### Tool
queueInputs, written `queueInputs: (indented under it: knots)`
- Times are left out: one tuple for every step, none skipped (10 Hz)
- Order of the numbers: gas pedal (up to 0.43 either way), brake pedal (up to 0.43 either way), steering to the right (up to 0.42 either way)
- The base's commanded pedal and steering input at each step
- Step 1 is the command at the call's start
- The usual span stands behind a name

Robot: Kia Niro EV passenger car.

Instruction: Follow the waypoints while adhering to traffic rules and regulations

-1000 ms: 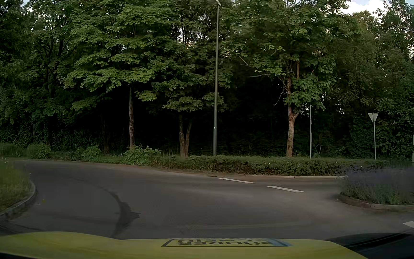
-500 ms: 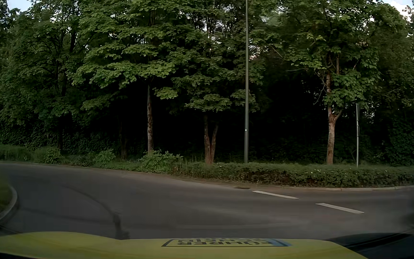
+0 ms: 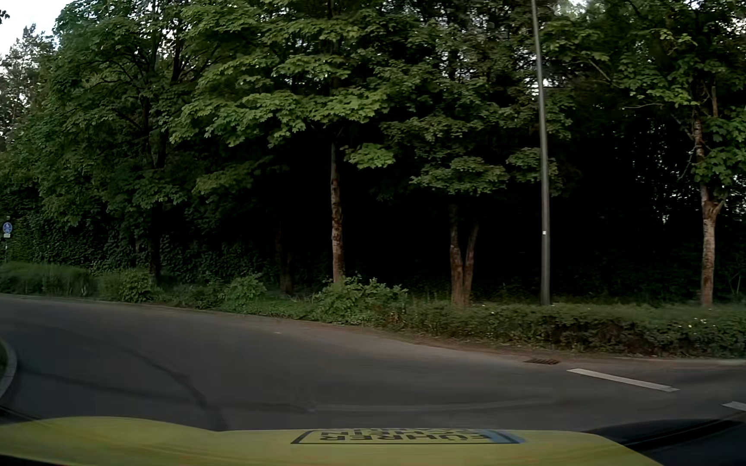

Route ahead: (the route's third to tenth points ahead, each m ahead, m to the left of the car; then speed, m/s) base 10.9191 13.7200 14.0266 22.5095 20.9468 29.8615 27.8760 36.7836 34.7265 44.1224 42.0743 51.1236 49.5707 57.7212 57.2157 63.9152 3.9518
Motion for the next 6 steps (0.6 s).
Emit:
queueInputs:
  knots:
    - [0.0, 0.0, -0.379]
    - [0.0, 0.0, -0.358]
    - [0.0, 0.0, -0.339]
    - [0.0, 0.0, -0.315]
    - [0.0, 0.0, -0.285]
    - [0.0, 0.0, -0.272]
